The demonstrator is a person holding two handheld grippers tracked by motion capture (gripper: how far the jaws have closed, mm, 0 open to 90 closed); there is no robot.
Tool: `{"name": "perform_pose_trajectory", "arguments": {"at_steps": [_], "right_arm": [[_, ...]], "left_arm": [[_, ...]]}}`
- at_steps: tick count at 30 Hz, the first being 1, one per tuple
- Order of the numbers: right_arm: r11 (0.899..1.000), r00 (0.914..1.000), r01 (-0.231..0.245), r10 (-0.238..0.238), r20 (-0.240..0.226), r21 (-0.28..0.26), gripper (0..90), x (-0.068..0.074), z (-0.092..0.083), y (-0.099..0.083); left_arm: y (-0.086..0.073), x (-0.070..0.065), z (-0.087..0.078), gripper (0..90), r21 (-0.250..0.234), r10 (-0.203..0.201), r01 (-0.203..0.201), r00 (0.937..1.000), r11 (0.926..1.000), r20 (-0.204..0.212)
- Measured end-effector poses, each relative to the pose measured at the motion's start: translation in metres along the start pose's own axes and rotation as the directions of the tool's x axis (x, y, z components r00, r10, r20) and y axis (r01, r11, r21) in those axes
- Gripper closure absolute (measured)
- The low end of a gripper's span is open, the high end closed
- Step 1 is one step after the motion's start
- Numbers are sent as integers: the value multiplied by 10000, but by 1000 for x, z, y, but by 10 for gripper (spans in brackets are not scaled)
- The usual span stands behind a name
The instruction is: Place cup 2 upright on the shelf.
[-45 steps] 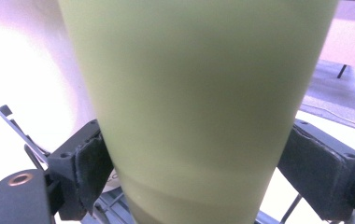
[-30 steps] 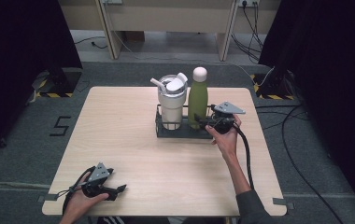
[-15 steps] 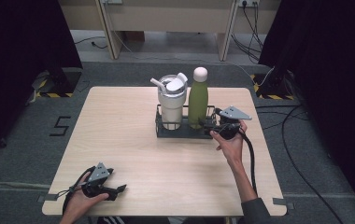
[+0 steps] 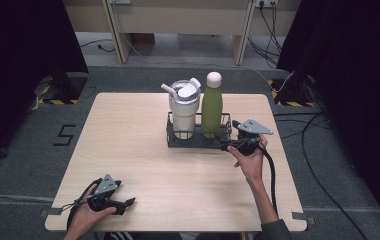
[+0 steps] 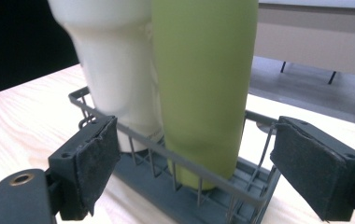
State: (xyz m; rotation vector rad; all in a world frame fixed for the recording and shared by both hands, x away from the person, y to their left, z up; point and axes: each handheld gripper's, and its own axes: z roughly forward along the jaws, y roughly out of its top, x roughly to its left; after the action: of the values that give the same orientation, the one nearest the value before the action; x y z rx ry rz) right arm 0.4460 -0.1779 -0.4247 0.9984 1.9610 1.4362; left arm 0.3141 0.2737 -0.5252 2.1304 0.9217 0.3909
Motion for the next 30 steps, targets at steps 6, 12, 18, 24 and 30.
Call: {"name": "perform_pose_trajectory", "arguments": {"at_steps": [6,12,18,24,30], "right_arm": [[9999,9999,-85,86,-104,65,152,6,-9,-10],[9997,9994,-218,217,-280,-55,153,12,-16,-14],[9995,9988,-270,263,-415,-180,154,19,-24,-18],[9995,9983,-251,242,-539,-166,154,24,-28,-20],[9999,9965,-145,146,-819,23,155,33,-27,-25]], "left_arm": [[0,0,0,141,-14,1,-1,10000,10000,-14],[0,0,0,140,-11,1,-1,10000,10000,-11],[0,0,0,140,-12,1,-1,10000,10000,-13],[0,0,0,141,1,4,-4,10000,10000,3],[0,0,0,141,-5,19,-19,10000,10000,3]]}}
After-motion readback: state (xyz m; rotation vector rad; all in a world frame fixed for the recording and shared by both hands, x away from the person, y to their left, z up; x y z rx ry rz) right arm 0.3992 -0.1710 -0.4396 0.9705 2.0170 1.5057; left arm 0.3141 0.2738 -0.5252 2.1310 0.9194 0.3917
